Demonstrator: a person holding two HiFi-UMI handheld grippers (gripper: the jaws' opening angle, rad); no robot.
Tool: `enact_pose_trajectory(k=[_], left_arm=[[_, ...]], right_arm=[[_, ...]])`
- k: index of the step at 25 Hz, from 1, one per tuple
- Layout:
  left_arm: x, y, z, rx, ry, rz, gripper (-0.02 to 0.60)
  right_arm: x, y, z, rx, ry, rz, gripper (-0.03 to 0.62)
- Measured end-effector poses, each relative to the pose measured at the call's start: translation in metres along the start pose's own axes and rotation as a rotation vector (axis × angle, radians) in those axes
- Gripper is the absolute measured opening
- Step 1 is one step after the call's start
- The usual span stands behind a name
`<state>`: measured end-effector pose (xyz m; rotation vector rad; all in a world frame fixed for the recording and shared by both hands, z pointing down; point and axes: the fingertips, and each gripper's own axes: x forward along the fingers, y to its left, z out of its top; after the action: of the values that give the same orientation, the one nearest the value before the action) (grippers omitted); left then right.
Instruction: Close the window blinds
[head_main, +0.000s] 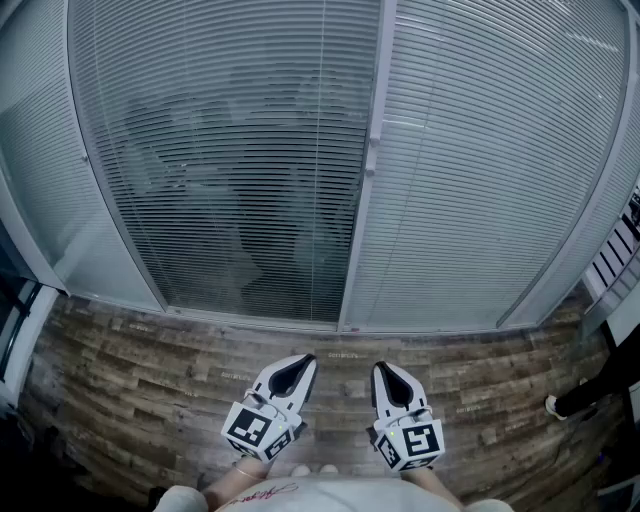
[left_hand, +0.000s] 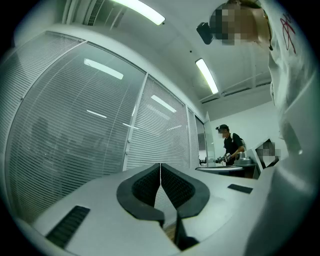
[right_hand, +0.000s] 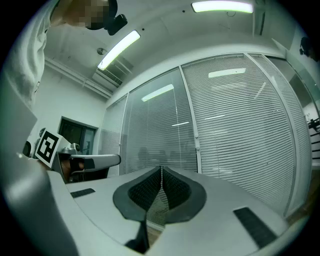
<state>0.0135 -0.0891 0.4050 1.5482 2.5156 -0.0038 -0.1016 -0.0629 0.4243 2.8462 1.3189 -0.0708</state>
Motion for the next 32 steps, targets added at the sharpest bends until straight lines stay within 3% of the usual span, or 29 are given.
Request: enact_pose_trajectory(k=[21,32], left_arm=[[0.018,0.001,-0.002,0.019,-0.020,-0.016,0.018],[0.042,0.003,-0.002,0.009,-0.017,0.033,0.018]], right_arm=[[0.013,-0.019,0.009,0.006,-0.037,-0.043,0.023],[0.026,-0.041,0.010,-0.011,-0.041,-0.019,0.023]])
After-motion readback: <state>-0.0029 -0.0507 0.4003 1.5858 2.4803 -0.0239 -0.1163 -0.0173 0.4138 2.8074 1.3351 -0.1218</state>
